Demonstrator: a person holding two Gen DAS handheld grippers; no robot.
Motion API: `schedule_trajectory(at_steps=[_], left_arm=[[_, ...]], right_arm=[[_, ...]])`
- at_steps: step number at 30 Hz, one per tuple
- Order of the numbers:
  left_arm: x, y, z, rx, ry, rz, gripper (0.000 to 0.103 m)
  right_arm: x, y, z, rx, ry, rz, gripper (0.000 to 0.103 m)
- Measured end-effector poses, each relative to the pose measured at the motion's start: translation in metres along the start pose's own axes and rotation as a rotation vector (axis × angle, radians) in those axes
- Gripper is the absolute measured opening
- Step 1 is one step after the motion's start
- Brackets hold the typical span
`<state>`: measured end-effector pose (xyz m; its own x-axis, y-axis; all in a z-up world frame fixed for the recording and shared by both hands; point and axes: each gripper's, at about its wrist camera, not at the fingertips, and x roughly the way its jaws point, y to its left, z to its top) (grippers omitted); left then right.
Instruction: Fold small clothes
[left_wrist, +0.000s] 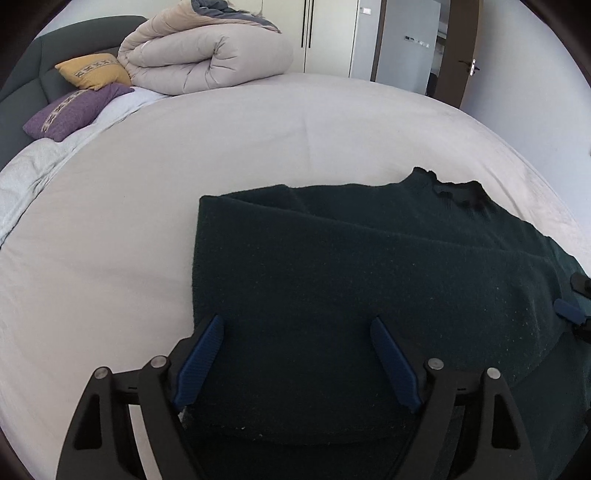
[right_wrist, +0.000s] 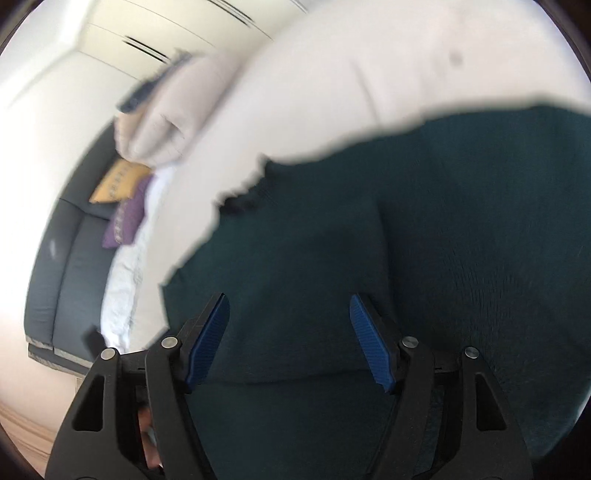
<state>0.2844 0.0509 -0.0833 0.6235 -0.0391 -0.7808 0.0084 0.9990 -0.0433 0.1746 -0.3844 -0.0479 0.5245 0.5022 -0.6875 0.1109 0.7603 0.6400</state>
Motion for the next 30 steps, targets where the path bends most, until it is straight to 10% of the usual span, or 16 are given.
schedule_trajectory(at_steps=[8, 17, 24, 30], left_arm=[[-0.041, -0.008, -0.005, -0.082, -0.037, -0.117, 0.083], [-0.065, -0.046, -0.011, -0.08, 0.002, -0.234, 0.083], [-0.065, -0.068, -0.018, -0.087, 0.052, -0.282, 0.083], [-0.065, -0.074, -0.016, -0.112, 0.075, -0.339, 0.083]], right_arm=[[-0.144, -0.08, -0.038, 0.182, -0.328, 0.026, 0.065], [-0.332, -0.271, -0.117, 0.769, -0.734, -0.012, 0.057], [-0.335, -0.293, -0.11, 0.803, -0.788, 0.007, 0.05], [-0.311, -0.292, -0.11, 0.852, -0.831, 0.052, 0.024]])
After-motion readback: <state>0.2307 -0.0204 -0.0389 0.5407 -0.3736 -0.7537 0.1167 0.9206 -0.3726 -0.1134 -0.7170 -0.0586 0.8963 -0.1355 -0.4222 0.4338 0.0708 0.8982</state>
